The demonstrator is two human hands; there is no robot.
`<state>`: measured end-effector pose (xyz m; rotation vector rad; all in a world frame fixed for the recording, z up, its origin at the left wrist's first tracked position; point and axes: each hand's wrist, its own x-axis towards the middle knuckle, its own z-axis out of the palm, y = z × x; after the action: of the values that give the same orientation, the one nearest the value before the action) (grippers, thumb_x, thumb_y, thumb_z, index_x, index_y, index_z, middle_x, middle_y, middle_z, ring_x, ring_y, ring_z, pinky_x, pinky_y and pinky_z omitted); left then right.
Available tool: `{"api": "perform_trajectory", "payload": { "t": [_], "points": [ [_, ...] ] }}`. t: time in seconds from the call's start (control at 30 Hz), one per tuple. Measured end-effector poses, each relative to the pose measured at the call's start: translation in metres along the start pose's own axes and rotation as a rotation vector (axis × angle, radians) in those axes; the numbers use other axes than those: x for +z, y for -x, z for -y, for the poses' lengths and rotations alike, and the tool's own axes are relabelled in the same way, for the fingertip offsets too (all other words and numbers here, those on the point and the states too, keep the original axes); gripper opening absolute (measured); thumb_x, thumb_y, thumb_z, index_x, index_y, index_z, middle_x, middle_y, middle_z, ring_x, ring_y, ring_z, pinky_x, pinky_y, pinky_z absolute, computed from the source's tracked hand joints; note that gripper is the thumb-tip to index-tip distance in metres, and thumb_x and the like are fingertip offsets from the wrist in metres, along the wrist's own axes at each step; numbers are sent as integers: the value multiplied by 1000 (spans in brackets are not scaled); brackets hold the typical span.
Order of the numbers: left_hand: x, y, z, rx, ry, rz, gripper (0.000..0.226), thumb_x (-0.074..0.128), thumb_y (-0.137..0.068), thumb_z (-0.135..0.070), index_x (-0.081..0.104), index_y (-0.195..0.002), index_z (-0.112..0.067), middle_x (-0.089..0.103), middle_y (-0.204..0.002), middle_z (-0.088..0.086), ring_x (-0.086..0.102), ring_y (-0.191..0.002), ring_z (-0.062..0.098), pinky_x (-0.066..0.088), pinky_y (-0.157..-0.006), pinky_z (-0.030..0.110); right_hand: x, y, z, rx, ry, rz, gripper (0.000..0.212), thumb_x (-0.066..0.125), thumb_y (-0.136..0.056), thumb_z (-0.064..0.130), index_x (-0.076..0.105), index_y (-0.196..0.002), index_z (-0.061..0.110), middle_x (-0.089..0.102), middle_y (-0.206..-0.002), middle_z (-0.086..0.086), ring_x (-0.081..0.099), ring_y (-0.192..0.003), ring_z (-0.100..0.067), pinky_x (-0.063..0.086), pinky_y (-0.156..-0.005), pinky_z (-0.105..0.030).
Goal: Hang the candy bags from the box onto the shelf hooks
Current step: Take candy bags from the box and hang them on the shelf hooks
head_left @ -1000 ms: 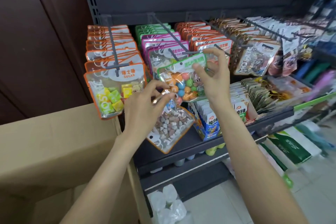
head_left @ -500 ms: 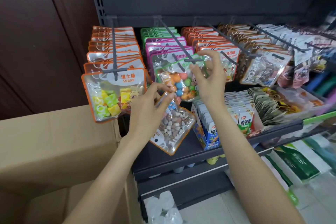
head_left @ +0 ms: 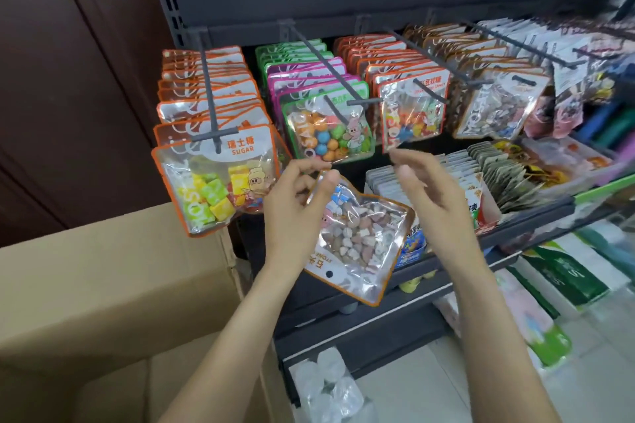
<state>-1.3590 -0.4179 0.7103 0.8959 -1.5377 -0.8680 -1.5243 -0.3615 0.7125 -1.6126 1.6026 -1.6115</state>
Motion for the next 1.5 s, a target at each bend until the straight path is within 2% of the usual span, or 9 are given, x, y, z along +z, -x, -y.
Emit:
{"api": "perform_trajectory", "payload": {
  "t": [0.17,0.33,0.5,0.63,0.73,0.9,1.03,1.3,1.5],
  "points": [
    [25,13,-1,-56,-4,308,13,71,-85,-29,68,-97,-23,59,-56,-13,57,-54,1,49,-62,23,-20,50,1,212,8,250,62,75,-70,40,49,-126,43,70,-86,19,64,-91,3,49,-78,-16],
    [46,22,-7,-21,9,379,55,72,-76,-44,42,-122,-48,63,-113,-20,60,-100,-3,46,-86,15,-41,74,-20,259,-371,-318,32,70,-78,18,54,-106,17,68,-94,18,63,-95,-12,52,-84,-34],
    [107,37,-4,-101,98,517,38,73,-83,-17,56,-108,-40,69,-96,-27,64,-93,-5,49,-81,15,-64,56,-42,360,-779,-537,47,67,-77,4,46,-118,14,65,-101,-1,60,-103,-20,51,-94,-35],
    [159,9,-13,37,-43,466,27,73,-84,-28,64,-110,-28,70,-91,-23,66,-84,-1,49,-72,21,-115,30,-59,184,-229,-652,68,74,-83,9,33,-131,31,46,-131,-7,51,-114,-12,41,-92,-12],
    [197,-8,-29,130,-213,604,35,72,-84,-35,63,-117,-26,67,-83,-22,61,-69,-7,43,-63,17,-162,7,-80,-126,309,-451,56,65,-90,29,35,-137,30,41,-137,-5,38,-129,-12,30,-108,-25],
    [237,-30,-56,172,-104,303,47,74,-83,-19,49,-116,-43,54,-101,-28,59,-70,-6,47,-64,12,-209,-46,-101,-127,140,-260,37,57,-97,21,49,-133,25,51,-131,15,42,-124,6,32,-100,-11],
    [257,-43,-56,166,-71,119,39,67,-89,-12,51,-119,-32,56,-101,-22,58,-68,0,47,-60,12,-211,-87,-114,-96,158,-169,40,52,-100,22,47,-139,26,52,-129,-3,37,-104,25,27,-85,3],
    [275,-59,-35,99,-167,45,42,75,-81,-25,56,-118,-32,61,-116,-11,63,-82,13,55,-71,36,-204,-114,-135,-95,200,-157,43,47,-101,24,44,-142,36,43,-102,0,45,-71,-12,44,-80,-25],
    [272,-77,-22,171,-341,25,50,75,-81,-24,54,-126,-27,57,-115,-8,57,-81,10,52,-73,30,-199,-129,-143,-170,469,-189,47,53,-95,32,48,-142,31,43,-118,-11,43,-107,-24,41,-94,-35]
  ]
}}
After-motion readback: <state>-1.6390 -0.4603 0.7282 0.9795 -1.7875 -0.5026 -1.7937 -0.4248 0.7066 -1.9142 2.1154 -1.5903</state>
